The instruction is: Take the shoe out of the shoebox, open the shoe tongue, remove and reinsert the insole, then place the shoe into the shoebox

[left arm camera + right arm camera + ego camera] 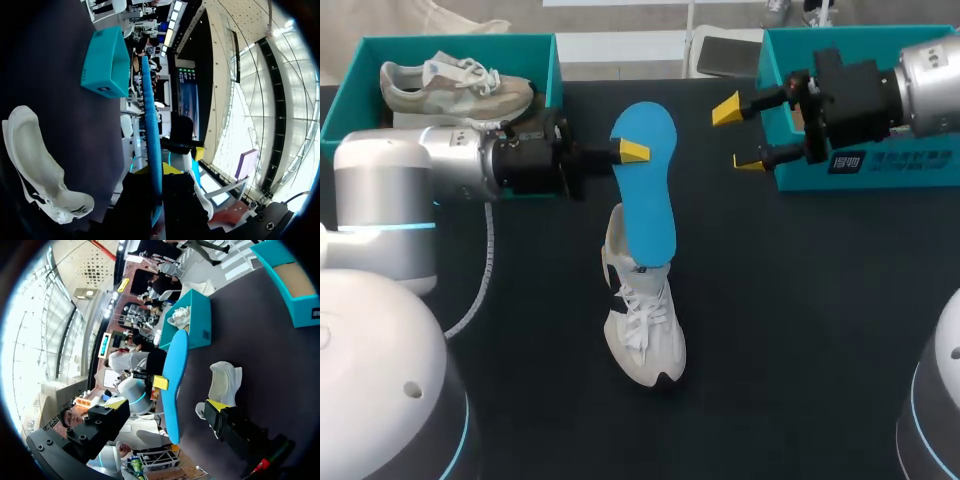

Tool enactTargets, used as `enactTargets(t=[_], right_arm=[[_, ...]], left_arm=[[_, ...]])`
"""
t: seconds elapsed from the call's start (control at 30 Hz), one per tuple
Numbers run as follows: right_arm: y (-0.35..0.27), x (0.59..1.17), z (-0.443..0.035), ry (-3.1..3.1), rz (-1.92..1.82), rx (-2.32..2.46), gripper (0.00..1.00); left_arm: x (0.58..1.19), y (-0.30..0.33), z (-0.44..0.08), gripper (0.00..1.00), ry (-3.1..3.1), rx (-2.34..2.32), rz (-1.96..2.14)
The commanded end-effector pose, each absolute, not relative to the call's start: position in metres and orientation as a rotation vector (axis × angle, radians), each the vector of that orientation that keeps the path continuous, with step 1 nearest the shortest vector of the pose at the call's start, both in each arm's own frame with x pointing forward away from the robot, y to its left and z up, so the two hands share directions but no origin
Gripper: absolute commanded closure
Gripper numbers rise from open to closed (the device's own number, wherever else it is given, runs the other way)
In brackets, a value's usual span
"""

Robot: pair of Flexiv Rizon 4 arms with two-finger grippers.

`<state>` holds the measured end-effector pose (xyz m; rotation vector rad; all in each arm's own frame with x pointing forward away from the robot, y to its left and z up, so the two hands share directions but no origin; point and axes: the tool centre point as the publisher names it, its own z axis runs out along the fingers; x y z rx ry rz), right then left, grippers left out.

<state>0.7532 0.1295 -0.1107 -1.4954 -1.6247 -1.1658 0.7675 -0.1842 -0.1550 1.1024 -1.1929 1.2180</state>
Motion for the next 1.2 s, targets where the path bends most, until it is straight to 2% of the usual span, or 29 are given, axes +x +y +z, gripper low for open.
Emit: enactTargets(t=[0.03,0.1,0.57,0.83,1.2], right_arm=[[0.143,0.743,-0.099,-1.991,-0.751,-1.925,0.00],[0.153,0.741,-0.105,-2.068,-0.507,-2.036,0.00],[0.153,0.741,-0.105,-2.068,-0.507,-2.036,0.00],[0.179,0.740,-0.105,-2.377,-0.373,-2.183,0.00],[0.202,0.740,-0.100,-2.486,-0.282,-2.256,0.00]], left_arm=[[0.770,-0.185,-0.155,1.00,-1.219,1.109,1.191],[0.770,-0.185,-0.155,1.00,-1.223,1.104,1.190],[0.768,-0.187,-0.163,1.00,-1.197,1.092,1.165],[0.768,-0.187,-0.163,1.00,-1.197,1.092,1.165],[0.768,-0.187,-0.163,1.00,-1.197,1.092,1.165]])
